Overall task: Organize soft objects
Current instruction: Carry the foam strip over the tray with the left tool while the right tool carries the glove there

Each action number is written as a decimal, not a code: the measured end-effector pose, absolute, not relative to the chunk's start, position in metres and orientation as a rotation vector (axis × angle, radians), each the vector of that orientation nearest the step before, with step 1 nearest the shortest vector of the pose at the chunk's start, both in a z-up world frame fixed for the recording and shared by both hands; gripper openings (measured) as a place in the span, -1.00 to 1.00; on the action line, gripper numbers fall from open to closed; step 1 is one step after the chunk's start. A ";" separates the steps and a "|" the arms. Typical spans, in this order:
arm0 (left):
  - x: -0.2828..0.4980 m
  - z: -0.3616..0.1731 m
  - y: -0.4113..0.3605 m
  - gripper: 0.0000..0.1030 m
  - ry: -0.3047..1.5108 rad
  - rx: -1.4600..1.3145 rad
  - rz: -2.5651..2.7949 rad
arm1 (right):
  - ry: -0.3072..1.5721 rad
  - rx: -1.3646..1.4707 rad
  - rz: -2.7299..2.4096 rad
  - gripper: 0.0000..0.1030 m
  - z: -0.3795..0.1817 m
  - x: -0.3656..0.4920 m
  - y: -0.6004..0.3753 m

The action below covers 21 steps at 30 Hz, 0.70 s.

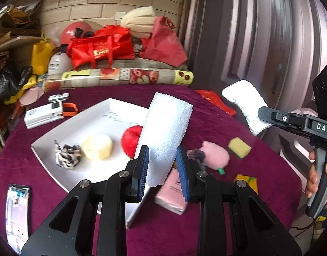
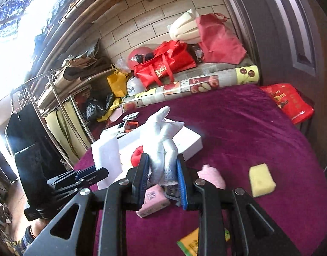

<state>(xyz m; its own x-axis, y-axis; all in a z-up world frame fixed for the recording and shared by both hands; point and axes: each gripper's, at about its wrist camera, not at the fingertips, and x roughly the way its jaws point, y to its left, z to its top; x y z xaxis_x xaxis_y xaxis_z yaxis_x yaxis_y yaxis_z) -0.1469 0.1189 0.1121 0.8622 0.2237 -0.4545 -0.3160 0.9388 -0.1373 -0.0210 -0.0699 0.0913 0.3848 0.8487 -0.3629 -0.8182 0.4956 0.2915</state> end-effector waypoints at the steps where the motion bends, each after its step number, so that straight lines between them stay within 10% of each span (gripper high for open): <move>1: -0.149 0.112 0.122 -0.50 0.448 -0.214 0.296 | 0.507 0.070 1.069 -0.53 0.092 -0.021 -0.067; 21: -0.164 0.097 0.168 -0.50 0.452 -0.302 0.382 | 0.592 0.043 1.110 -0.53 0.087 -0.014 -0.013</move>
<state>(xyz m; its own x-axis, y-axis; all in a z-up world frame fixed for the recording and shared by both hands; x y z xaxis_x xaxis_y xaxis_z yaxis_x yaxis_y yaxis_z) -0.1638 0.1682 0.0971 0.8310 0.2887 -0.4755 -0.4204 0.8857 -0.1971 -0.0143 -0.0125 0.0868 0.3081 0.8503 -0.4268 -0.8282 0.4605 0.3195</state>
